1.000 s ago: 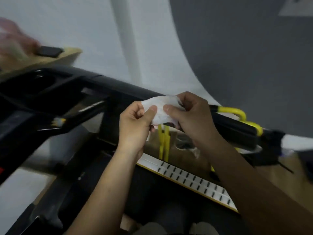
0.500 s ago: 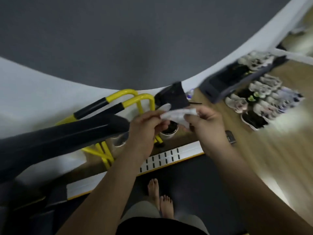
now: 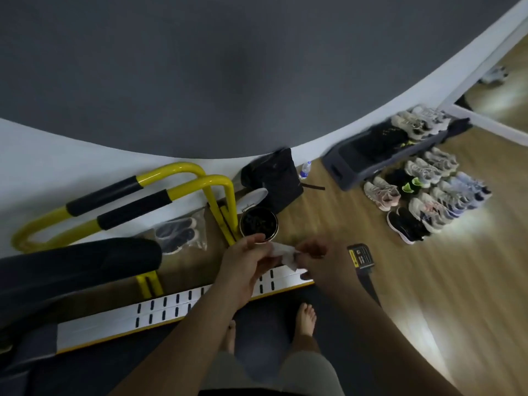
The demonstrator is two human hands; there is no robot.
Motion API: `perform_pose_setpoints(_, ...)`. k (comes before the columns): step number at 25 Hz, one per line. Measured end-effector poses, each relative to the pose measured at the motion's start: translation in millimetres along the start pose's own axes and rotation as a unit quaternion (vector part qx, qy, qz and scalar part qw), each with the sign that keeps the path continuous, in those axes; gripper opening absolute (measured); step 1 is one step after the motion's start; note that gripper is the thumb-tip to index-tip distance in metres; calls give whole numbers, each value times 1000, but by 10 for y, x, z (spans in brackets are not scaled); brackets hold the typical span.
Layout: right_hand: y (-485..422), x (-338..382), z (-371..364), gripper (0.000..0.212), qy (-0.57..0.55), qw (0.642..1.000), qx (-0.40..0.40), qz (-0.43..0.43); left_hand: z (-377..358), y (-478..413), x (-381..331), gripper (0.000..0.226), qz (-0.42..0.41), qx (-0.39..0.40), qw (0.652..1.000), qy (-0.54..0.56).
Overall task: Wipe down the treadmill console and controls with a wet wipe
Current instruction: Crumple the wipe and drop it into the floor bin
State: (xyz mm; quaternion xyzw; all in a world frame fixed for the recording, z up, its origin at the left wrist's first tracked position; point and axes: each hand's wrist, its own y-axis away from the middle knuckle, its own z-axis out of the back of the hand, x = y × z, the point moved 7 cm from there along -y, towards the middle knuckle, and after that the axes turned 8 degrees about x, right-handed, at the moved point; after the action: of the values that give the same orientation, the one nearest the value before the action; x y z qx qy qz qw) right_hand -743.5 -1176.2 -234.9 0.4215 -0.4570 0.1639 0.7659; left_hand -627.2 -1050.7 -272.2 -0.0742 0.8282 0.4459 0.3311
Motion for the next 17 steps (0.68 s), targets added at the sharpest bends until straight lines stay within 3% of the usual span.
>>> perform_pose_setpoints(6,-931,-341,249,6,21,997,73,-17,-492,-655,345,15,44,-53,997,-45)
perform_pose_setpoints(9,-1282,-542,289,3,24,995,86,-55,-354,-973,441,14,22,-145,989,-15)
perform_pose_setpoints(11,-1536,-702,271,8,81,991,93,-55,-195,-1250,523,14,25,-189,982,4)
perform_pose_setpoints(15,-2289,-1188,74,16,136,984,86,-74,39,-2127,726,14,34,-160,984,70)
perform_pose_setpoints(17,-2753,-1517,-116,10,125,983,81,-106,171,-2538,863,15,54,-132,980,135)
